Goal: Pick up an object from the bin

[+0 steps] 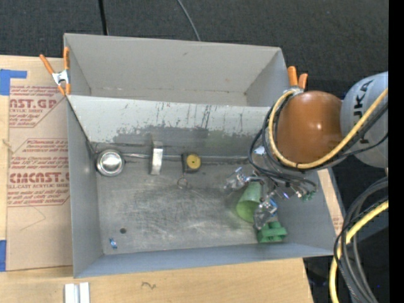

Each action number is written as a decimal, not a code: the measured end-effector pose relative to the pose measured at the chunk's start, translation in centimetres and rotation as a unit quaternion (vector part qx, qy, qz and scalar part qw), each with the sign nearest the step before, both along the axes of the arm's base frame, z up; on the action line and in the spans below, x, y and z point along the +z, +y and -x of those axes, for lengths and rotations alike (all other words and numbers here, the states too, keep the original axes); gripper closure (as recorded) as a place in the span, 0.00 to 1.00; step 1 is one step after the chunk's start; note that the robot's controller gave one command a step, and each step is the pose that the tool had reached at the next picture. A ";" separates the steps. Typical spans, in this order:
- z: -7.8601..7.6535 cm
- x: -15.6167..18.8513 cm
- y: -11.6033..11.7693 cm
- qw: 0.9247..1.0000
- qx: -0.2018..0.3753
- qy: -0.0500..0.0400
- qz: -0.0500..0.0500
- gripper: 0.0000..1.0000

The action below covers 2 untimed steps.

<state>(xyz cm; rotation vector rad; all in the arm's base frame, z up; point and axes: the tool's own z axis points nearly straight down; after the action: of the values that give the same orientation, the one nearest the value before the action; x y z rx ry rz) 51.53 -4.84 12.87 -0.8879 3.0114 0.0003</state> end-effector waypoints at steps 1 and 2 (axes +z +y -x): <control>-1.7 -5.9 -1.5 1.000 0.022 -0.002 -0.002 0.00; -1.6 -5.6 -1.7 1.000 0.023 0.000 0.000 1.00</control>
Offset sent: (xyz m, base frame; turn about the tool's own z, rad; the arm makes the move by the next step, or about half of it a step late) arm 0.0143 -0.0176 -0.0587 -0.0462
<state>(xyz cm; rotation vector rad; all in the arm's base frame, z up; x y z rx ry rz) 53.13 -6.50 7.32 -0.9567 2.9908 0.0004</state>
